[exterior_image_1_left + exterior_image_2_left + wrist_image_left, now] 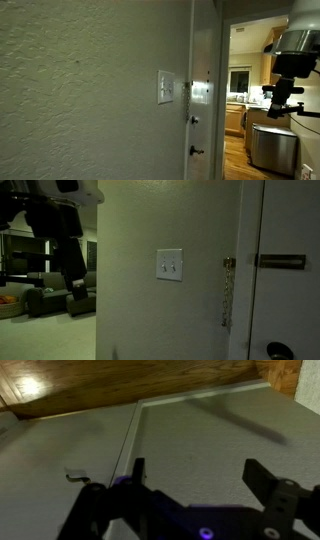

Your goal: Flip the switch on the wall.

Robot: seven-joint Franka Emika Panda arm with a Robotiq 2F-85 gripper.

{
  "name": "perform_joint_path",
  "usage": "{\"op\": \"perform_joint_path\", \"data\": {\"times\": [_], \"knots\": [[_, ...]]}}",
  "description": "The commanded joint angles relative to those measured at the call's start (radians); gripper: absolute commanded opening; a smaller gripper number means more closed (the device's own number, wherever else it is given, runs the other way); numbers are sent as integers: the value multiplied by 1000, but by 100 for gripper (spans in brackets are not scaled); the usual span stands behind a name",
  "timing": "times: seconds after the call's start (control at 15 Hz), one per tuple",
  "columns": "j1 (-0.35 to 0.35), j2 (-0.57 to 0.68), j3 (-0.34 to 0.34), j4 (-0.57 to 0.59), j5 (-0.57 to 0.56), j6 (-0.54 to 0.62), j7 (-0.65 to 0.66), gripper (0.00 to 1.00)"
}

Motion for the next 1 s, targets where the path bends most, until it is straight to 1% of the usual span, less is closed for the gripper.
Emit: {"op": "perform_joint_path", "data": {"times": [0.0, 0.53, 0.67, 0.93], "knots": [[0, 1, 0, 2, 0, -2, 0, 100], [1, 4, 0, 3, 0, -1, 0, 100], [6, 20, 1, 5, 2, 4, -4, 100], [23, 91, 8, 16, 8, 32, -13, 100]]}}
